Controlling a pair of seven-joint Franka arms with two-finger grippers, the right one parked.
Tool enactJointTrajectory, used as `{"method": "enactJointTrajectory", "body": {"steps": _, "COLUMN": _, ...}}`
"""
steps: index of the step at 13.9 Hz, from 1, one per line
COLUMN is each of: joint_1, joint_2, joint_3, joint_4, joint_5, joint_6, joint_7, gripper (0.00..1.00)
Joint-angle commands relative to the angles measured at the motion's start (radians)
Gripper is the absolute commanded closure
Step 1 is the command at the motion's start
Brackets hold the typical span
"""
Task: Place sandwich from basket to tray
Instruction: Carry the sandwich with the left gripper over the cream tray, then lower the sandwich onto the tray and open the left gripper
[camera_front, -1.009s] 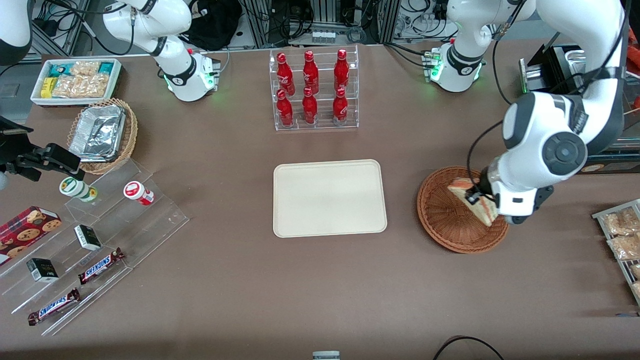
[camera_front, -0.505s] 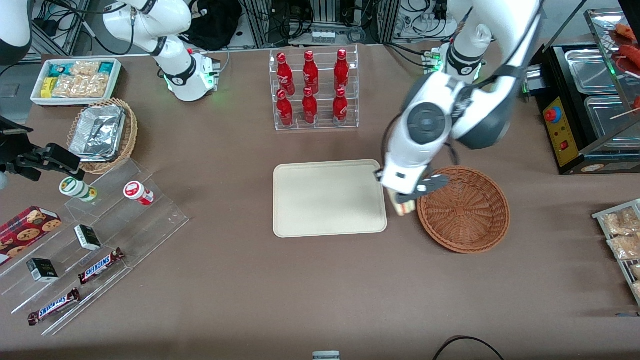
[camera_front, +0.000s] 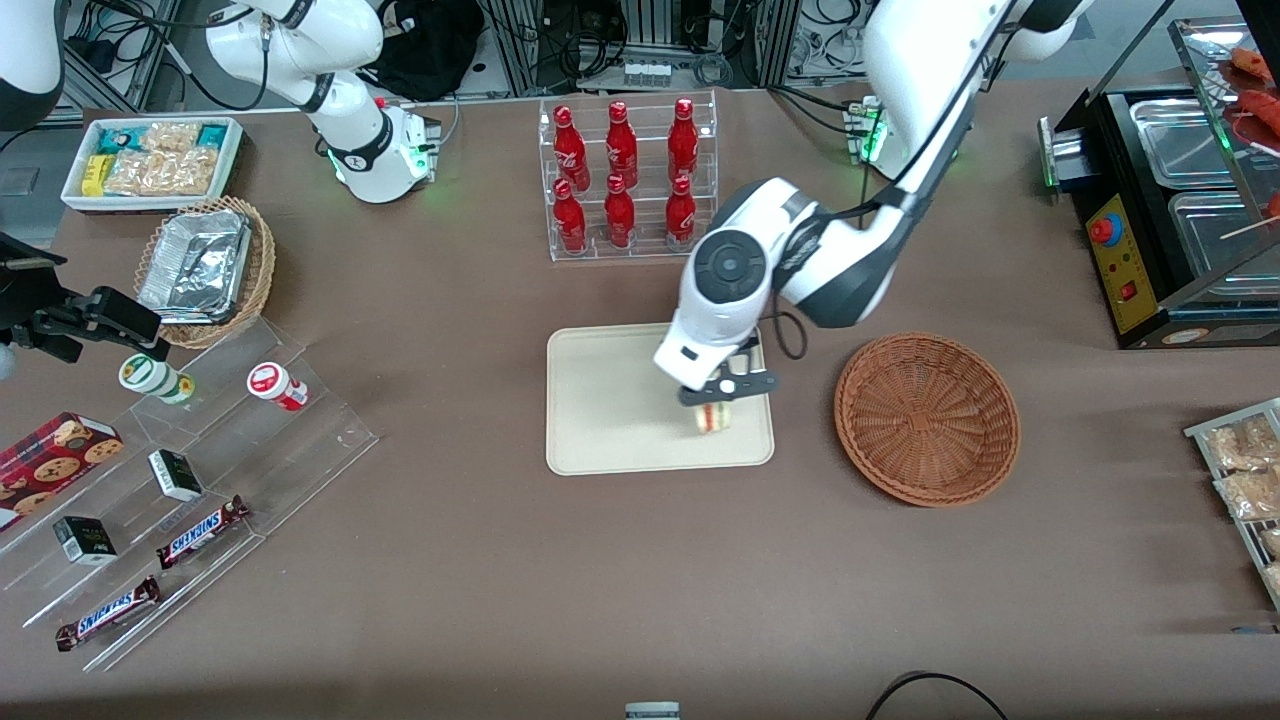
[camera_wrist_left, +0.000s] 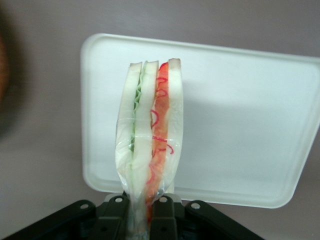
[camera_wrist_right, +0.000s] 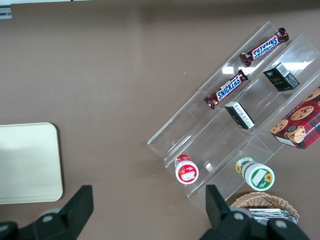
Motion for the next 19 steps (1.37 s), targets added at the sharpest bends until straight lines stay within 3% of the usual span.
{"method": "enactJointTrajectory", "body": {"steps": 1, "joint_1": -0.051, "joint_2": 0.06, "joint_3": -0.001, "joint_4": 0.035, "joint_5": 0.017, "joint_6": 0.08, "joint_7": 0.017, "gripper": 0.88}}
{"method": "enactJointTrajectory", "body": {"steps": 10, "joint_1": -0.091, "joint_2": 0.153, "joint_3": -0.001, "joint_4": 0.037, "joint_5": 0.063, "joint_6": 0.146, "joint_7": 0.039, "gripper": 0.87}}
{"method": "enactJointTrajectory", "body": {"steps": 14, "joint_1": -0.108, "joint_2": 0.196, "joint_3": -0.001, "joint_4": 0.037, "joint_5": 0.066, "joint_6": 0.19, "joint_7": 0.03, "gripper": 0.81}}
{"method": "enactJointTrajectory", "body": {"steps": 16, "joint_1": -0.108, "joint_2": 0.198, "joint_3": 0.0, "joint_4": 0.037, "joint_5": 0.064, "joint_6": 0.19, "joint_7": 0.028, "gripper": 0.58}}
{"method": "enactJointTrajectory", "body": {"steps": 18, "joint_1": -0.108, "joint_2": 0.19, "joint_3": 0.002, "joint_4": 0.037, "joint_5": 0.064, "joint_6": 0.19, "joint_7": 0.027, "gripper": 0.0}}
{"method": "enactJointTrajectory", "body": {"steps": 19, "joint_1": -0.106, "joint_2": 0.181, "joint_3": 0.002, "joint_4": 0.038, "joint_5": 0.064, "joint_6": 0.188, "joint_7": 0.025, "gripper": 0.0}}
